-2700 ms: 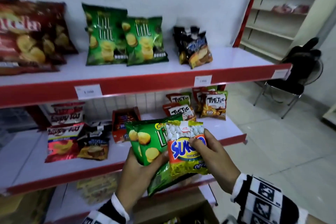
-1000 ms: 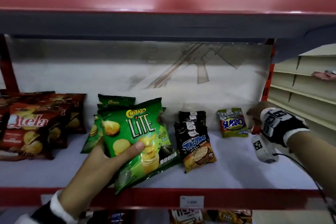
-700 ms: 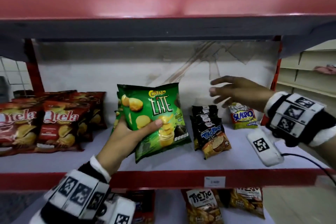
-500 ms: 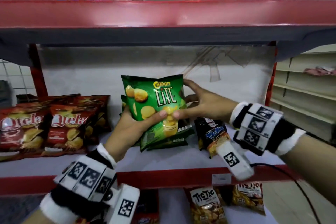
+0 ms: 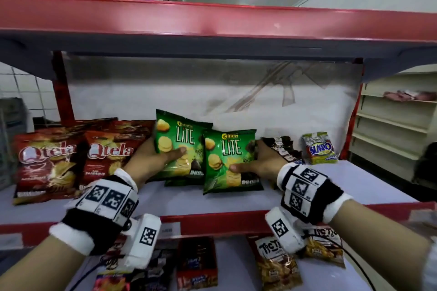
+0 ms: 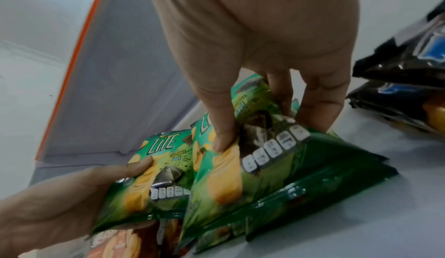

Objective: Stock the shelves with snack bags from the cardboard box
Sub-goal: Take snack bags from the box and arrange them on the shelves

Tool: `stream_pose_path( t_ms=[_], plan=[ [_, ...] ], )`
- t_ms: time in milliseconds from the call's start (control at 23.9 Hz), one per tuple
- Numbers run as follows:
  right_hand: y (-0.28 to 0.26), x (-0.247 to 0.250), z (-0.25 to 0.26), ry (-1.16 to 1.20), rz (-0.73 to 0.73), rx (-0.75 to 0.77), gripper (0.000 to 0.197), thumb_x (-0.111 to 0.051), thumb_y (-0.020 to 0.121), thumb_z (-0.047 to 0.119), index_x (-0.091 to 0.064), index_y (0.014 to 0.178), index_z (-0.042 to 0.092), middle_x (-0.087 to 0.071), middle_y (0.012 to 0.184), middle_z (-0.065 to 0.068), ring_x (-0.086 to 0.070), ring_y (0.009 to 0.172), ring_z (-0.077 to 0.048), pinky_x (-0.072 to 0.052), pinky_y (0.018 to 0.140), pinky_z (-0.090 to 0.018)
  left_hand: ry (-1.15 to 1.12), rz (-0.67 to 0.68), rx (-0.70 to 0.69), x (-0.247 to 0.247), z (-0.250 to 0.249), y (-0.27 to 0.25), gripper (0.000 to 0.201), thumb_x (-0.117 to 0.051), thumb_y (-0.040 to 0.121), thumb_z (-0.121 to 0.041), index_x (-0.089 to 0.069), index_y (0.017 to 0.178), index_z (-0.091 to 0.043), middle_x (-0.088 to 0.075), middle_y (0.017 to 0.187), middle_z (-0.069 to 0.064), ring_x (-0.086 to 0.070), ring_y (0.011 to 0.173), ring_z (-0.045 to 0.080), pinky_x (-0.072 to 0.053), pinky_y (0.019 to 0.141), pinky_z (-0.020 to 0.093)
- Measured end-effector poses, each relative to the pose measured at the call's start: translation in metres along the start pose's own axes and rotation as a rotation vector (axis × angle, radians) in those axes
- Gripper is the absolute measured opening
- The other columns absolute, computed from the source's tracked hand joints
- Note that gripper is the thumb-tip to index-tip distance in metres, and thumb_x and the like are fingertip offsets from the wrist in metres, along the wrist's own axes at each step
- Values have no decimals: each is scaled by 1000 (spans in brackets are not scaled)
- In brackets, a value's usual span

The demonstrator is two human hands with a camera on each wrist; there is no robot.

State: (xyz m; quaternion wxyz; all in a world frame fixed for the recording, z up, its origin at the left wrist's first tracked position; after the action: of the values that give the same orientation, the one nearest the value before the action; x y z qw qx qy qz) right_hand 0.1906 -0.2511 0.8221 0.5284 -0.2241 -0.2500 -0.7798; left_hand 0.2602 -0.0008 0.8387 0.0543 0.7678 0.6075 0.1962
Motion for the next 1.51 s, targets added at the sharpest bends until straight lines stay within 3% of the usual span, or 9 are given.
stream_pose_path(
  t_ms=[209,293,586,753,837,1004,1130,1255,1506],
  plan=[
    [20,-13,-14,-82,12,-159,113,-88,60,27,-17,145,4,-49,136,-12,-50,118,-26,-43,100,-33,377,76,193,-10,30,17,49,-74,81,-27,-55,120,-4,-61,116,7,-57,107,23,-39,83,23],
    [25,-12,-16,-114,10,-181,110,-89,59,31,-24,144,6,-50,136,-11,-49,122,-28,-44,102,-38,527,122,262,-12,36,23,50,-71,82,-35,-56,114,-1,-60,117,12,-56,114,28,-41,85,25],
    [13,-4,-9,-279,49,-187,86,-82,66,44,-46,133,4,-56,129,-9,-57,112,-25,-48,85,-27,441,23,323,-22,42,31,87,-77,78,-24,-26,143,4,-40,144,19,-42,131,33,-36,108,35],
    [3,2,-2,-203,55,-196,79,-82,69,36,-45,130,2,-58,96,-7,-64,85,-24,-58,67,-37,396,-7,316,-21,33,21,86,-76,79,-24,-25,142,4,-35,143,17,-39,131,31,-34,95,26],
    [0,8,2,-203,32,-203,72,-81,70,39,-47,121,-1,-60,90,-9,-64,83,-27,-57,72,-42,414,-29,309,-19,27,11,87,-74,80,-25,-21,142,4,-34,143,17,-37,131,31,-29,87,23],
    [-9,13,12,-29,-142,-113,63,-79,71,40,-48,119,12,-60,108,-7,-58,98,-24,-45,79,-28,329,-116,186,-14,17,-4,83,-77,78,-21,-24,138,1,-39,140,18,-41,128,34,-37,103,34],
    [-30,2,22,152,-372,62,45,-73,80,26,-52,118,16,-57,89,4,-56,89,-19,-41,75,-25,322,-183,14,-15,14,-28,68,-76,78,-20,-36,132,-6,-42,133,17,-42,124,32,-37,105,42],
    [-57,-21,24,266,-514,185,23,-65,84,11,-54,102,19,-53,78,7,-54,76,-13,-44,70,-27,139,-132,-142,-25,19,-59,46,-70,83,-14,-42,120,-12,-48,117,15,-50,106,25,-45,94,36],
    [-118,-71,-11,401,-622,295,28,-59,85,0,-55,95,26,-50,70,10,-46,56,5,-40,56,-10,-116,-80,-255,-53,57,-126,18,-61,89,-7,-49,100,-16,-52,83,-1,-49,68,-1,-43,65,8]
  ],
)
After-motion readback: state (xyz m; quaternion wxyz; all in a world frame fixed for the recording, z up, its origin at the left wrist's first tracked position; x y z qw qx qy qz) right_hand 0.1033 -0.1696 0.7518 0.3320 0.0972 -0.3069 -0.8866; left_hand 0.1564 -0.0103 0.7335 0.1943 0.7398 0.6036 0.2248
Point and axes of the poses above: each hand's wrist, its own y-axis towards the middle knuckle, its own x-axis out of the back of the hand, z = x × y, the point moved 3 cm from there along y, towards the middle knuckle
